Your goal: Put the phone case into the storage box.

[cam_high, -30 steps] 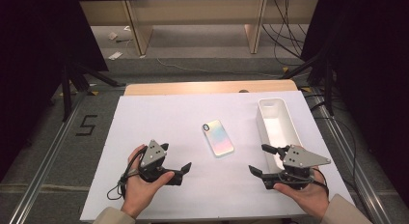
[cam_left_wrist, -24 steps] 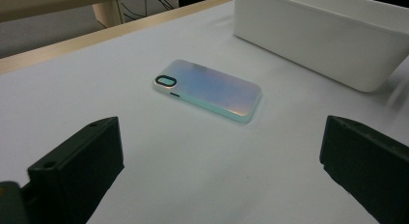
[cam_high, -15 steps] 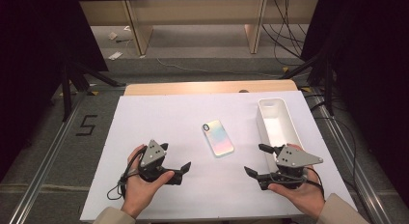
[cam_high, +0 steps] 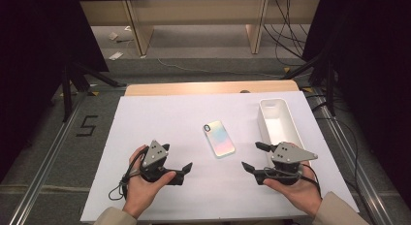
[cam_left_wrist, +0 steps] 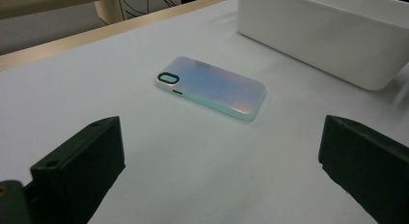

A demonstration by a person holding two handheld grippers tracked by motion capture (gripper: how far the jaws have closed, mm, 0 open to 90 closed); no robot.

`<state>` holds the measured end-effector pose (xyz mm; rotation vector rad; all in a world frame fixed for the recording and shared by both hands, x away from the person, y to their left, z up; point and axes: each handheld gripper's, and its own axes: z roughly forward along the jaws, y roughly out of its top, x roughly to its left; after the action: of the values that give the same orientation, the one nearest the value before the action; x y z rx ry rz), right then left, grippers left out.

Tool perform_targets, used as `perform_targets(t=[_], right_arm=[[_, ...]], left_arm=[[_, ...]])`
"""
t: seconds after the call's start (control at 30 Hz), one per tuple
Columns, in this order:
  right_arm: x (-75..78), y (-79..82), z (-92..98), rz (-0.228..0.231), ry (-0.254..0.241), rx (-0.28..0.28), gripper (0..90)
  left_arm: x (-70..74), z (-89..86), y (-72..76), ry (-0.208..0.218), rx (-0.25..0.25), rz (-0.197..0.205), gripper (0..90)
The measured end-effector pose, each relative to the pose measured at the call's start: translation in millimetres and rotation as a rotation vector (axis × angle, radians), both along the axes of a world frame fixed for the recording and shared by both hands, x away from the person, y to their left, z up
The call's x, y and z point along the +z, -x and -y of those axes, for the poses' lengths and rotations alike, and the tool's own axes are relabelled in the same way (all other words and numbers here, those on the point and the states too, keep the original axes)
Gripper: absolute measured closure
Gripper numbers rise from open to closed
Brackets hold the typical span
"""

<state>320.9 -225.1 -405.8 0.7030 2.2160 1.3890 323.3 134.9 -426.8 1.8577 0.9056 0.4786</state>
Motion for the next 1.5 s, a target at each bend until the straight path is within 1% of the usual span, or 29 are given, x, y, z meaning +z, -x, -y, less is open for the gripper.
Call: perform_targets(t=[0.1, 0.2, 0.27, 0.3, 0.43, 0.6, 0.7, 0.77, 0.83, 0.97, 1.27, 1.43, 1.5], right_arm=[[1.4, -3.9, -4.9, -0.006, 0.014, -0.025, 49.3], [3.3, -8.6, -10.8, -0.025, 0.052, -0.062, 73.4], [3.5, -11.5, -16.3, -0.043, 0.084, -0.089, 85.6], [3.1, -13.1, -19.5, -0.054, 0.093, -0.098, 89.8], [-0.4, -21.9, -34.6, -0.109, 0.133, -0.148, 90.0], [-6.5, -41.8, -53.1, -0.193, 0.176, -0.210, 90.0], [-13.6, -54.4, -61.9, -0.248, 0.214, -0.249, 90.0], [-20.4, -63.6, -65.9, -0.275, 0.242, -0.273, 90.0], [-27.0, -72.2, -68.4, -0.310, 0.253, -0.299, 90.0], [-36.4, -83.7, -70.4, -0.334, 0.273, -0.340, 90.0], [-51.7, -96.0, -72.6, -0.370, 0.298, -0.395, 90.0], [-58.5, -99.4, -70.9, -0.392, 0.304, -0.407, 90.0], [-60.3, -99.7, -71.3, -0.393, 0.306, -0.408, 90.0]], left_arm=[[-0.1, -0.2, -0.2, -0.001, 0.001, 0.000, 1.7], [-0.3, 0.0, -0.2, 0.002, 0.004, -0.003, 2.0], [-0.4, 0.1, -0.5, -0.001, 0.005, -0.001, 2.2], [-0.4, 0.1, -0.6, -0.002, 0.005, -0.001, 2.3], [-0.6, 0.2, -1.1, -0.006, 0.007, -0.001, 2.9], [-1.1, -0.2, -1.7, -0.016, 0.010, -0.002, 3.5], [-1.5, -0.3, -1.8, -0.014, 0.010, -0.006, 3.7], [-1.8, -0.5, -2.2, -0.016, 0.011, -0.006, 3.8], [-2.0, -0.4, -2.3, -0.017, 0.010, -0.006, 3.9], [-2.2, 0.0, -2.2, -0.019, 0.008, -0.006, 4.1], [-2.6, 0.1, -2.3, -0.019, 0.009, -0.009, 4.3], [-2.9, -0.4, -2.6, -0.020, 0.007, -0.009, 4.3], [-3.0, -0.3, -2.7, -0.022, 0.007, -0.009, 4.4]])
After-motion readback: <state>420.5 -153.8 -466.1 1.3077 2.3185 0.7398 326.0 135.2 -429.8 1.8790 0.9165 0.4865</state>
